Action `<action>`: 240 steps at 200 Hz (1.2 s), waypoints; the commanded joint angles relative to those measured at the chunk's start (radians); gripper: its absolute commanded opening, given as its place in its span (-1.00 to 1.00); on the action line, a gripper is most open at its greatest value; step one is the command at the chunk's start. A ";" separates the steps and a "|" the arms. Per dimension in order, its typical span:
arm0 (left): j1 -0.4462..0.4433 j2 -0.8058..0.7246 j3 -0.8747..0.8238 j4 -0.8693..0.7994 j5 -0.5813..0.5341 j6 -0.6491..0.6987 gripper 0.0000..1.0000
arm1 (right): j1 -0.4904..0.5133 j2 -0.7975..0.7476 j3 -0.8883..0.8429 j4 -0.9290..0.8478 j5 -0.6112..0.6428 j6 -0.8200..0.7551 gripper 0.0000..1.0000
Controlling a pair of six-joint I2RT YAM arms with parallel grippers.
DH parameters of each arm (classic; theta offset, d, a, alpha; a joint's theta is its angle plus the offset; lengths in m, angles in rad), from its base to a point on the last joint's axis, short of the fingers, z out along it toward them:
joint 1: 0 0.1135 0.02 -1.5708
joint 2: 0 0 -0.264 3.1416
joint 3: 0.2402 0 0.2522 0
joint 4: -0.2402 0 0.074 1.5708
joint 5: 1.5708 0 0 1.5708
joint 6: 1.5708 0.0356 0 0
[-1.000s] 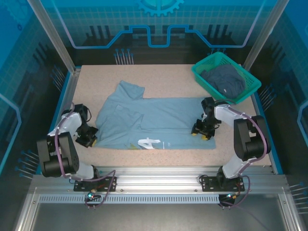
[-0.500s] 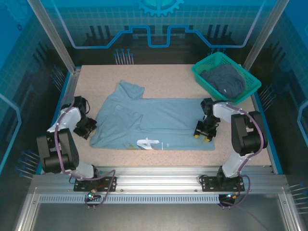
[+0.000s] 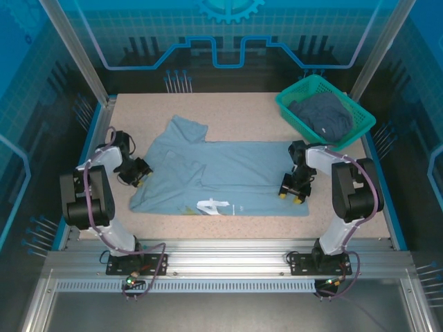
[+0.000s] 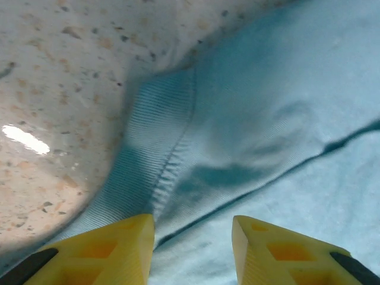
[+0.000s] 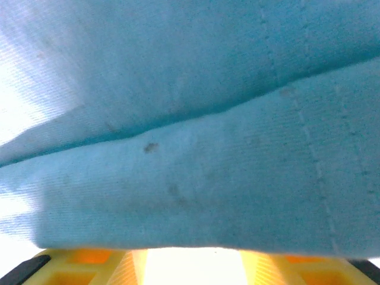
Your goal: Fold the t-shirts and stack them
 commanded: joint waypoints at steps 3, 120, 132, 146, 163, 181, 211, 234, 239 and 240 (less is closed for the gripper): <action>-0.017 0.000 0.003 0.005 0.076 0.060 -0.19 | -0.006 0.040 -0.009 -0.005 0.044 0.010 -0.08; -0.023 0.008 -0.052 -0.034 0.029 0.155 -0.30 | -0.007 0.046 -0.001 -0.009 0.042 0.013 -0.07; -0.023 0.008 -0.050 -0.035 0.027 0.155 -0.35 | -0.007 0.049 0.000 -0.008 0.041 0.013 -0.08; -0.023 0.005 -0.052 -0.030 0.032 0.156 -0.49 | -0.007 0.051 0.001 -0.007 0.040 0.015 -0.07; -0.025 0.002 -0.046 -0.029 0.036 0.153 -0.64 | -0.007 0.052 0.001 -0.006 0.040 0.015 -0.07; -0.029 -0.005 -0.036 -0.037 0.025 0.151 -0.84 | -0.007 0.054 0.001 -0.007 0.041 0.015 -0.07; -0.032 -0.009 -0.022 -0.050 0.015 0.151 -1.00 | -0.006 0.056 0.003 -0.007 0.041 0.014 -0.07; -0.035 -0.020 -0.017 -0.055 0.000 0.144 -1.00 | -0.007 0.056 0.004 -0.007 0.041 0.013 -0.07; -0.035 -0.024 -0.016 -0.055 -0.004 0.142 -1.00 | -0.007 0.057 0.004 -0.007 0.041 0.013 -0.07; -0.035 -0.025 -0.016 -0.055 -0.003 0.141 -1.00 | -0.007 0.058 0.004 -0.007 0.040 0.013 -0.07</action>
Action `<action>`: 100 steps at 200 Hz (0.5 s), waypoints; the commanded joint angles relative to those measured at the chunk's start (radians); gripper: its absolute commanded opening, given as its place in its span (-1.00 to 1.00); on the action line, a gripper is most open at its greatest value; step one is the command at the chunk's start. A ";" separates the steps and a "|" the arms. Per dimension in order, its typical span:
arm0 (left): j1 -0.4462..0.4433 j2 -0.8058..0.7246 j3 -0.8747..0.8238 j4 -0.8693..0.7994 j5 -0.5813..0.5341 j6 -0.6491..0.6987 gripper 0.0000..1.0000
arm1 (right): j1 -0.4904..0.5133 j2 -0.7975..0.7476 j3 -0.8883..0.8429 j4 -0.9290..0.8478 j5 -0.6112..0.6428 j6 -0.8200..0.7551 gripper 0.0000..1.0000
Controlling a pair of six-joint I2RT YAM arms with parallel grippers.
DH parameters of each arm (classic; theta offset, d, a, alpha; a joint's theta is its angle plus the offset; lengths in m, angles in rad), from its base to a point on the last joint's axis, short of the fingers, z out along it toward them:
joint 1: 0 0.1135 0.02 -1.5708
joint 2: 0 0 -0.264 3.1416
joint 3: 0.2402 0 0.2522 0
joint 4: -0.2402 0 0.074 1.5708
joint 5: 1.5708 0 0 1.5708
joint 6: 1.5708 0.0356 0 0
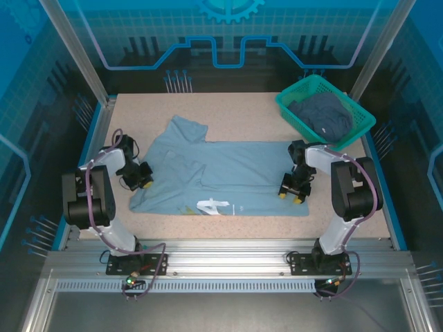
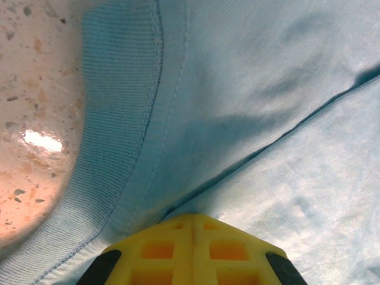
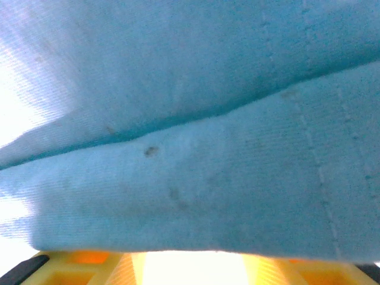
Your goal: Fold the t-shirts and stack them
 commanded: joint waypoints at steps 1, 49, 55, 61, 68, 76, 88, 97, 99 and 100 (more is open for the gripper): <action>-0.011 -0.027 0.024 -0.031 -0.024 -0.001 -1.00 | -0.007 0.044 -0.008 0.005 0.040 0.009 -0.07; -0.030 -0.066 0.044 -0.104 -0.105 0.004 -0.49 | -0.006 0.045 -0.006 0.006 0.038 0.007 -0.07; -0.031 -0.066 0.037 -0.105 -0.107 0.009 -0.40 | -0.006 0.045 -0.007 0.005 0.036 0.008 -0.07; -0.031 -0.063 0.031 -0.103 -0.105 0.014 -0.34 | -0.005 0.044 -0.007 0.005 0.034 0.008 -0.07; -0.029 -0.055 0.026 -0.100 -0.101 0.020 -0.30 | -0.006 0.044 -0.006 0.005 0.036 0.008 -0.07; -0.029 -0.041 0.023 -0.098 -0.098 0.022 -0.28 | -0.005 0.045 -0.005 0.004 0.034 0.009 -0.07; -0.029 -0.028 0.017 -0.088 -0.095 0.026 -0.28 | -0.004 0.044 -0.004 0.002 0.037 0.006 -0.07; -0.028 -0.019 0.012 -0.073 -0.092 0.030 -0.30 | -0.005 0.044 -0.004 0.002 0.037 0.005 -0.07; -0.028 -0.017 0.011 -0.069 -0.090 0.031 -0.30 | -0.006 0.045 -0.004 0.002 0.037 0.005 -0.07; -0.027 -0.017 0.010 -0.068 -0.089 0.030 -0.30 | -0.006 0.045 -0.004 0.002 0.037 0.005 -0.07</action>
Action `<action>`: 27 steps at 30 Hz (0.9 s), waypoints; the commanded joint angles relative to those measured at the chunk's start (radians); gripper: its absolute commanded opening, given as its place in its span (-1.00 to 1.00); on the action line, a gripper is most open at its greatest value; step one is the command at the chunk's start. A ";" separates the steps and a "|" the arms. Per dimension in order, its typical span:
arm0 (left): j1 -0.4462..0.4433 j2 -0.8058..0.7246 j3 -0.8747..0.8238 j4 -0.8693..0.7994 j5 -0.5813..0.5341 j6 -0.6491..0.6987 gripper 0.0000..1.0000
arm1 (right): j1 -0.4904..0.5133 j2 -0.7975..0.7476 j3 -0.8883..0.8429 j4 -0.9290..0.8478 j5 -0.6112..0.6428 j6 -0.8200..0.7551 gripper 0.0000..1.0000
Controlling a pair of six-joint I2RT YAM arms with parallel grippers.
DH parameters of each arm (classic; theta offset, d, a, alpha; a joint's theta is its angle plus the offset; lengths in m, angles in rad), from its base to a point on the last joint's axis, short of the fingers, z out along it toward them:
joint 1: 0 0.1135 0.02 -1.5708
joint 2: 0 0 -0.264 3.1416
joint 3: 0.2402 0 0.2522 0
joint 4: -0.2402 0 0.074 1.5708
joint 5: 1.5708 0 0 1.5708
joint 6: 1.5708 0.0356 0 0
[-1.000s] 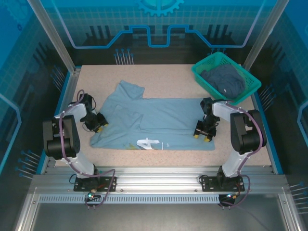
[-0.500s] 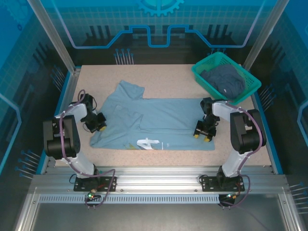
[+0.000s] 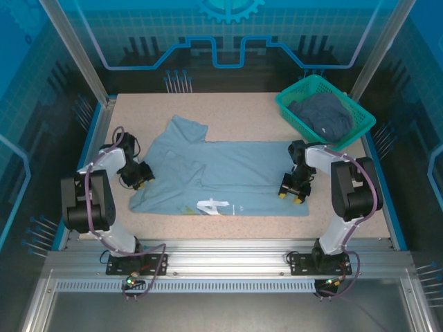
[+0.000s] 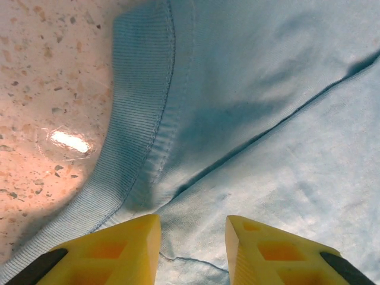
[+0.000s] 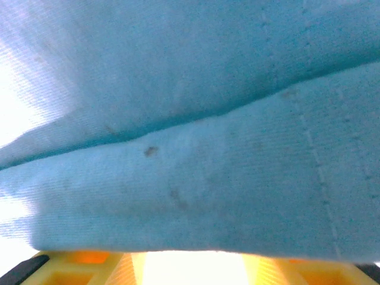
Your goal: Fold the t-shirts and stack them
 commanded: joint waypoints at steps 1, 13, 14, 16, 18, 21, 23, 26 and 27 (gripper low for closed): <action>-0.001 0.025 -0.011 -0.011 -0.010 0.023 -0.30 | -0.005 0.045 -0.003 0.002 0.037 0.005 -0.07; -0.006 0.052 -0.020 0.020 0.033 0.027 -0.70 | -0.004 0.040 -0.011 0.006 0.035 0.012 -0.07; -0.005 0.044 -0.019 0.018 0.029 0.025 -0.76 | -0.003 0.042 -0.013 0.006 0.035 0.012 -0.07; -0.005 0.034 -0.013 0.014 0.024 0.025 -0.87 | -0.004 0.042 -0.013 0.006 0.035 0.011 -0.07; -0.005 0.030 -0.007 0.006 0.026 0.026 -0.94 | -0.003 0.044 -0.013 0.006 0.035 0.011 -0.07; -0.007 0.035 -0.004 -0.001 0.033 0.029 -1.00 | -0.004 0.042 -0.011 0.003 0.037 0.010 -0.07; -0.007 0.030 -0.006 -0.004 0.030 0.029 -1.00 | -0.003 0.040 -0.009 0.003 0.037 0.010 -0.07; -0.007 0.010 0.004 -0.010 0.019 0.012 -1.00 | -0.004 0.037 -0.010 0.003 0.035 0.010 -0.07; -0.007 0.001 0.018 -0.015 0.021 -0.003 -1.00 | -0.003 0.032 -0.007 -0.003 0.037 0.011 -0.09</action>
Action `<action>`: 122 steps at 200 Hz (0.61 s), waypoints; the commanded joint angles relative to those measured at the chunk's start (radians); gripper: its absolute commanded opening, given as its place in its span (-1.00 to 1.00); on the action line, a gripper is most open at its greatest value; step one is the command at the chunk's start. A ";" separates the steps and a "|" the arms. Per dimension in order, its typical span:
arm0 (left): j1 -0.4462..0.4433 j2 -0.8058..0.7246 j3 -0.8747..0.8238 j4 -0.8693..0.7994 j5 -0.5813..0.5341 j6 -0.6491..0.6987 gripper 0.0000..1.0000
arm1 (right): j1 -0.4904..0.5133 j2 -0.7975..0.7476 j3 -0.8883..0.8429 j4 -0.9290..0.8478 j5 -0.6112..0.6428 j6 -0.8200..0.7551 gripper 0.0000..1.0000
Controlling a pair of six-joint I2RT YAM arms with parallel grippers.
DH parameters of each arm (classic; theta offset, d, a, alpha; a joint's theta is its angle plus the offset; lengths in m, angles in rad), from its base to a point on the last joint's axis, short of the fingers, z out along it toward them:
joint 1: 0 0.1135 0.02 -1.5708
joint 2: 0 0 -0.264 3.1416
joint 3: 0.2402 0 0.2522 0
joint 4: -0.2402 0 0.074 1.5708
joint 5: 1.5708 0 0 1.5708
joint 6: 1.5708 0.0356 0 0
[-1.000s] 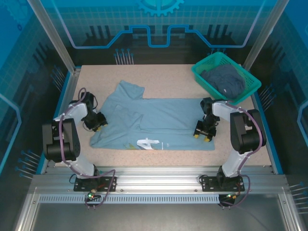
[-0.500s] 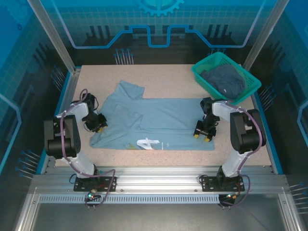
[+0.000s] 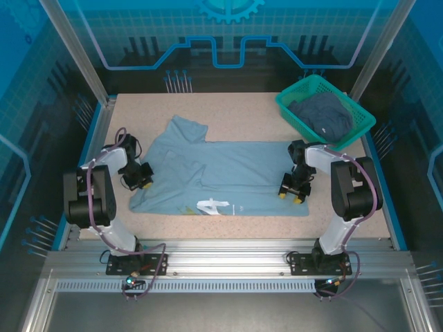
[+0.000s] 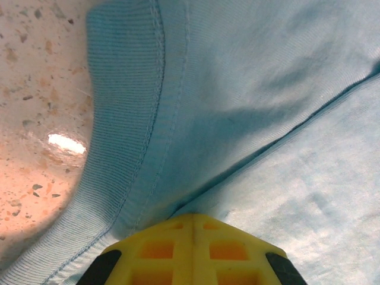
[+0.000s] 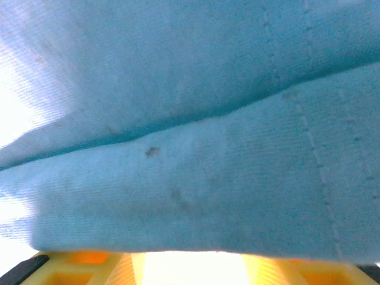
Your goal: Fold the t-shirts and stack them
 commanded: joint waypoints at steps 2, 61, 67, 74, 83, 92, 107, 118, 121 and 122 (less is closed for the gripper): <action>-0.008 -0.053 0.043 -0.043 0.005 -0.044 -1.00 | -0.001 0.017 -0.010 0.001 0.038 0.011 -0.09; -0.050 0.148 0.444 0.023 0.114 -0.334 -0.54 | 0.059 -0.146 0.086 0.034 0.075 0.009 0.17; -0.060 0.192 0.493 -0.006 0.119 -0.356 -0.59 | 0.059 -0.141 0.105 0.047 0.064 0.011 0.17; -0.067 0.238 0.536 -0.039 0.128 -0.383 -0.66 | 0.058 -0.129 0.129 0.060 0.048 0.009 0.17; -0.080 0.272 0.553 -0.057 0.132 -0.412 -0.71 | 0.057 -0.094 0.171 0.081 0.018 0.000 0.17; -0.089 0.284 0.531 -0.053 0.126 -0.441 -0.72 | 0.061 -0.040 0.225 0.091 0.014 -0.010 0.14; -0.093 0.292 0.456 -0.018 0.122 -0.471 -0.72 | 0.065 0.043 0.293 0.112 0.022 -0.027 0.12; -0.088 0.302 0.406 0.004 0.122 -0.479 -0.72 | 0.066 0.113 0.340 0.103 0.027 -0.026 0.10; -0.086 0.305 0.395 0.010 0.120 -0.479 -0.72 | 0.066 0.130 0.350 0.096 0.028 -0.022 0.09; -0.085 0.307 0.391 0.011 0.119 -0.479 -0.72 | 0.066 0.136 0.353 0.095 0.028 -0.022 0.09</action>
